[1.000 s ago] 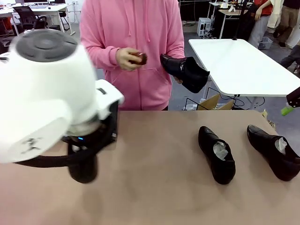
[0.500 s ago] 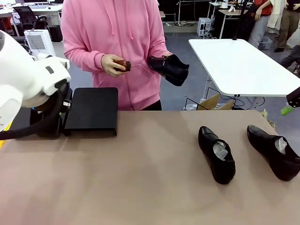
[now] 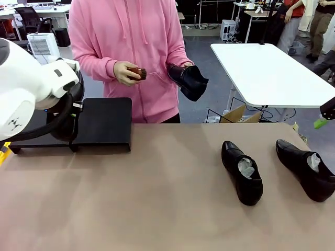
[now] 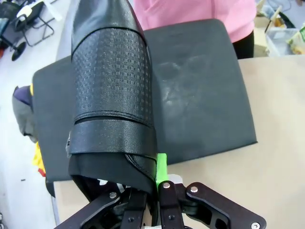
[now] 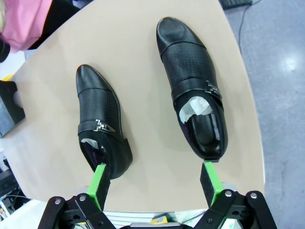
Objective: Organize the shoes by placing them on the stand.
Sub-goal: Place the Shoe from the middle of the table onto the Shoes Stand.
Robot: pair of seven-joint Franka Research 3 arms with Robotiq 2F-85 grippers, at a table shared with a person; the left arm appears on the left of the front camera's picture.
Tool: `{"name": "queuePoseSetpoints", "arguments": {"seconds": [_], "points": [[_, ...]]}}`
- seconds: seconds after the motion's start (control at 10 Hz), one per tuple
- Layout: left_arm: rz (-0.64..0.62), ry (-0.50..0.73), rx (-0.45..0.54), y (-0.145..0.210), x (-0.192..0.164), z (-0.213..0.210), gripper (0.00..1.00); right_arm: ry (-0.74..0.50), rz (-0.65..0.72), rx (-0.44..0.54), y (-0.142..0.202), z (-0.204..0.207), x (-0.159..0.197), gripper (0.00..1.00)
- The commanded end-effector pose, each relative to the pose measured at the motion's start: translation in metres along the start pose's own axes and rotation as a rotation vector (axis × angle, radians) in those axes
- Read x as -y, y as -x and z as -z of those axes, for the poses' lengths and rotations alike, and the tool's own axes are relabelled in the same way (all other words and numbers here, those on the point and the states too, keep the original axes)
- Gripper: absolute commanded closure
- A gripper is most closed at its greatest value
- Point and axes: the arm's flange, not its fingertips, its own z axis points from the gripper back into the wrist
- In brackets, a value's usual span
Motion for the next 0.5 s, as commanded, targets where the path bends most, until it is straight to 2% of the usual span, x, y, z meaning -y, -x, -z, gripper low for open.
{"name": "queuePoseSetpoints", "arguments": {"seconds": [0.0, 0.2, 0.3, 0.4], "points": [[0.039, -0.030, 0.002, -0.020, 0.005, 0.020, 1.00, 0.006, 0.016, 0.007, 0.001, 0.000, -0.003, 0.00], [0.029, -0.008, -0.007, -0.028, 0.012, 0.029, 1.00, 0.006, 0.016, 0.007, 0.001, 0.000, -0.003, 0.00], [0.030, 0.000, -0.022, -0.010, 0.001, 0.023, 1.00, 0.006, 0.016, 0.007, 0.001, 0.000, -0.003, 0.00], [0.030, 0.000, -0.022, -0.010, 0.001, 0.023, 1.00, 0.006, 0.016, 0.007, 0.001, 0.000, -0.003, 0.00]]}}
